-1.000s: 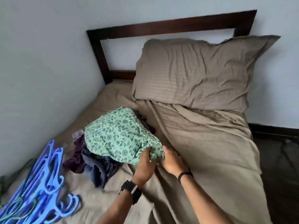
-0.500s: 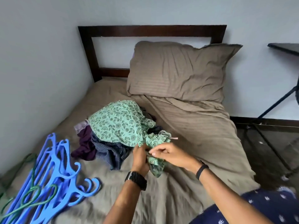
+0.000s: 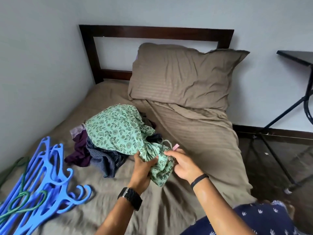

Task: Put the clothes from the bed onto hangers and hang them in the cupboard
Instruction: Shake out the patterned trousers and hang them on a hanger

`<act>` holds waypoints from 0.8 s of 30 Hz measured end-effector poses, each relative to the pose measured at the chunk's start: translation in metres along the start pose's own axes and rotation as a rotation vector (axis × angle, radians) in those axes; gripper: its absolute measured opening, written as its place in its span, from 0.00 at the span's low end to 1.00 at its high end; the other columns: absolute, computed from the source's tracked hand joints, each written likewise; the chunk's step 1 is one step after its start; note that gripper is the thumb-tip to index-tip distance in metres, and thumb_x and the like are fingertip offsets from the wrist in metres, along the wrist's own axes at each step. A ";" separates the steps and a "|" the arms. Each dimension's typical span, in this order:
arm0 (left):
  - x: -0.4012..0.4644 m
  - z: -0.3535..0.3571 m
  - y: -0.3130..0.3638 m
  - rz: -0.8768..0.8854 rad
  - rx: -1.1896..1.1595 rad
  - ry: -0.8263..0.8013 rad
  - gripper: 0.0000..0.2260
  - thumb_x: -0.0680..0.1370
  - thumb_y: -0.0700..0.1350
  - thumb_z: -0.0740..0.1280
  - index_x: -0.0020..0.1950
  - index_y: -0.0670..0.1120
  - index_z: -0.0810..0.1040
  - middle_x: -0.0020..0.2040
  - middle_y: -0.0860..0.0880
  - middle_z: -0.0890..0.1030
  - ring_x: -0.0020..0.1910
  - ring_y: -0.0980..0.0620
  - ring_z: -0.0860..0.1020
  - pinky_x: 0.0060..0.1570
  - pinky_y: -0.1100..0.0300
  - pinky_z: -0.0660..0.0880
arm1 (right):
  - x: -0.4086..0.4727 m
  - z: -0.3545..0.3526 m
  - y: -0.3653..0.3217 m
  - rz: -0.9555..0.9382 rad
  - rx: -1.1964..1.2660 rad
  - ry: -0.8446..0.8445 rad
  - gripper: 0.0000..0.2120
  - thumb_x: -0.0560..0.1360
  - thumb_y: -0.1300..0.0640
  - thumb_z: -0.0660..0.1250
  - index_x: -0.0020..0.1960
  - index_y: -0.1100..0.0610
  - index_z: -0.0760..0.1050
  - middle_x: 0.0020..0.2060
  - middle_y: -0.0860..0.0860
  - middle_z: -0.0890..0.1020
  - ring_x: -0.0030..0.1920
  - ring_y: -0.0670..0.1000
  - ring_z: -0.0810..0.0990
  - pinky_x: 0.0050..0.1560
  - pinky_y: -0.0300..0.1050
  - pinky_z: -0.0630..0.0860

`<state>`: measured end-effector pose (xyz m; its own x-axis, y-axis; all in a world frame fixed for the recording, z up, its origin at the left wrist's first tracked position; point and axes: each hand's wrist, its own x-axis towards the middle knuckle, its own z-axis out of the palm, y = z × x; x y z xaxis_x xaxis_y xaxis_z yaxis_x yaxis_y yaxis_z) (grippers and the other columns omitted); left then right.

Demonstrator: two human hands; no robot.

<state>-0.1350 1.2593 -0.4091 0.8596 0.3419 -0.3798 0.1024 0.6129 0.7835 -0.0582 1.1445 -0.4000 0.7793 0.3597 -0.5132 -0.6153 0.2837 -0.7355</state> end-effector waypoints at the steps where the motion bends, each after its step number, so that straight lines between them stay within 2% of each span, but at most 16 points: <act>1: 0.000 0.002 -0.003 0.045 0.121 0.089 0.35 0.71 0.30 0.71 0.72 0.46 0.57 0.62 0.32 0.73 0.54 0.37 0.78 0.53 0.42 0.77 | 0.001 -0.005 -0.002 -0.018 0.003 0.003 0.18 0.67 0.75 0.69 0.49 0.58 0.69 0.42 0.60 0.77 0.42 0.57 0.78 0.53 0.53 0.76; 3: 0.000 0.009 -0.005 0.245 0.588 0.224 0.50 0.63 0.37 0.79 0.75 0.49 0.50 0.65 0.32 0.66 0.61 0.36 0.70 0.63 0.43 0.70 | 0.000 -0.015 -0.010 -0.109 -0.027 0.047 0.17 0.66 0.77 0.68 0.44 0.59 0.68 0.40 0.59 0.75 0.43 0.56 0.76 0.52 0.52 0.72; 4: -0.002 0.013 -0.005 0.374 0.813 0.254 0.52 0.62 0.38 0.80 0.76 0.47 0.50 0.65 0.36 0.64 0.62 0.38 0.66 0.65 0.47 0.66 | -0.004 -0.018 -0.014 -0.171 -0.059 0.058 0.18 0.65 0.78 0.68 0.43 0.59 0.68 0.40 0.59 0.75 0.43 0.56 0.75 0.49 0.51 0.72; 6: -0.004 0.030 0.001 0.676 1.047 0.237 0.40 0.68 0.38 0.75 0.75 0.46 0.59 0.65 0.41 0.64 0.63 0.44 0.64 0.66 0.50 0.63 | -0.009 -0.024 -0.028 -0.307 -0.107 0.035 0.19 0.65 0.79 0.68 0.45 0.59 0.67 0.43 0.58 0.74 0.45 0.55 0.75 0.45 0.46 0.72; 8: -0.005 0.050 0.013 0.917 1.168 0.094 0.23 0.73 0.42 0.70 0.67 0.46 0.71 0.62 0.45 0.70 0.62 0.48 0.67 0.65 0.49 0.66 | -0.014 -0.029 -0.044 -0.439 -0.134 0.023 0.20 0.65 0.79 0.68 0.47 0.59 0.67 0.45 0.57 0.74 0.44 0.53 0.76 0.41 0.41 0.75; 9: -0.003 0.058 0.017 0.973 1.237 0.007 0.18 0.75 0.45 0.68 0.64 0.46 0.74 0.60 0.47 0.72 0.61 0.50 0.69 0.63 0.50 0.68 | -0.018 -0.030 -0.052 -0.484 -0.131 0.042 0.21 0.65 0.79 0.68 0.48 0.59 0.68 0.44 0.57 0.75 0.42 0.51 0.77 0.39 0.39 0.76; 10: -0.004 0.069 0.019 0.990 1.306 -0.069 0.17 0.75 0.49 0.68 0.62 0.46 0.75 0.57 0.49 0.73 0.59 0.51 0.71 0.61 0.52 0.69 | -0.022 -0.032 -0.062 -0.513 -0.120 0.081 0.21 0.66 0.79 0.68 0.49 0.59 0.68 0.43 0.57 0.76 0.40 0.50 0.78 0.37 0.37 0.76; 11: -0.005 0.078 0.018 0.990 1.362 -0.116 0.20 0.74 0.55 0.66 0.63 0.48 0.74 0.56 0.50 0.73 0.58 0.51 0.71 0.60 0.54 0.69 | -0.027 -0.034 -0.072 -0.533 -0.098 0.124 0.21 0.66 0.79 0.68 0.50 0.59 0.68 0.42 0.56 0.76 0.38 0.49 0.78 0.35 0.36 0.76; 13: -0.009 0.097 0.012 0.965 1.454 -0.164 0.33 0.68 0.67 0.62 0.68 0.50 0.68 0.58 0.51 0.71 0.58 0.51 0.71 0.61 0.55 0.70 | -0.037 -0.039 -0.092 -0.543 -0.051 0.197 0.21 0.67 0.77 0.69 0.51 0.58 0.67 0.41 0.56 0.75 0.36 0.50 0.78 0.35 0.39 0.77; 14: -0.009 0.104 0.007 0.929 1.501 -0.177 0.39 0.66 0.70 0.61 0.71 0.51 0.63 0.60 0.51 0.70 0.59 0.51 0.70 0.62 0.55 0.69 | -0.042 -0.042 -0.100 -0.544 -0.032 0.222 0.21 0.67 0.76 0.70 0.50 0.57 0.67 0.41 0.56 0.75 0.35 0.51 0.77 0.36 0.42 0.77; 16: -0.006 0.120 -0.002 0.922 1.587 -0.187 0.44 0.63 0.70 0.62 0.75 0.53 0.53 0.63 0.51 0.68 0.60 0.50 0.69 0.63 0.54 0.69 | -0.051 -0.050 -0.118 -0.583 -0.018 0.278 0.20 0.67 0.75 0.71 0.50 0.58 0.68 0.41 0.54 0.74 0.33 0.49 0.76 0.32 0.38 0.76; 18: -0.001 0.136 -0.009 1.075 1.548 -0.184 0.40 0.66 0.61 0.63 0.74 0.54 0.52 0.61 0.50 0.72 0.56 0.47 0.74 0.57 0.53 0.73 | -0.058 -0.060 -0.133 -0.646 -0.005 0.300 0.19 0.67 0.73 0.72 0.51 0.58 0.68 0.40 0.53 0.73 0.35 0.49 0.76 0.35 0.36 0.75; 20: -0.001 0.153 -0.008 1.177 1.405 -0.219 0.32 0.67 0.54 0.61 0.71 0.52 0.59 0.52 0.48 0.79 0.47 0.47 0.78 0.46 0.55 0.76 | -0.062 -0.071 -0.145 -0.678 -0.031 0.280 0.18 0.68 0.70 0.73 0.50 0.57 0.69 0.43 0.56 0.74 0.42 0.52 0.77 0.45 0.45 0.75; 21: 0.000 0.160 -0.004 1.196 1.357 -0.261 0.28 0.68 0.54 0.61 0.67 0.52 0.62 0.49 0.48 0.81 0.45 0.47 0.78 0.42 0.55 0.75 | -0.066 -0.075 -0.150 -0.679 -0.064 0.264 0.16 0.69 0.69 0.72 0.50 0.57 0.70 0.44 0.57 0.75 0.44 0.53 0.77 0.47 0.47 0.74; 22: -0.002 0.166 0.003 1.164 1.332 -0.322 0.23 0.69 0.56 0.61 0.63 0.53 0.63 0.47 0.48 0.82 0.45 0.47 0.79 0.41 0.54 0.75 | -0.069 -0.079 -0.156 -0.664 -0.089 0.229 0.13 0.71 0.67 0.71 0.51 0.57 0.71 0.44 0.57 0.75 0.44 0.51 0.77 0.46 0.46 0.74; 24: -0.005 0.179 0.024 0.955 1.225 -0.489 0.16 0.73 0.59 0.65 0.56 0.56 0.67 0.47 0.52 0.83 0.48 0.50 0.80 0.45 0.54 0.76 | -0.081 -0.086 -0.168 -0.614 -0.111 0.110 0.07 0.76 0.65 0.66 0.52 0.58 0.72 0.43 0.54 0.77 0.43 0.49 0.78 0.40 0.41 0.75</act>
<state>-0.0469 1.1450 -0.3004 0.8840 -0.1487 0.4432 -0.4221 -0.6612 0.6202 -0.0081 0.9916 -0.2729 0.9976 0.0661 -0.0215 -0.0412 0.3131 -0.9488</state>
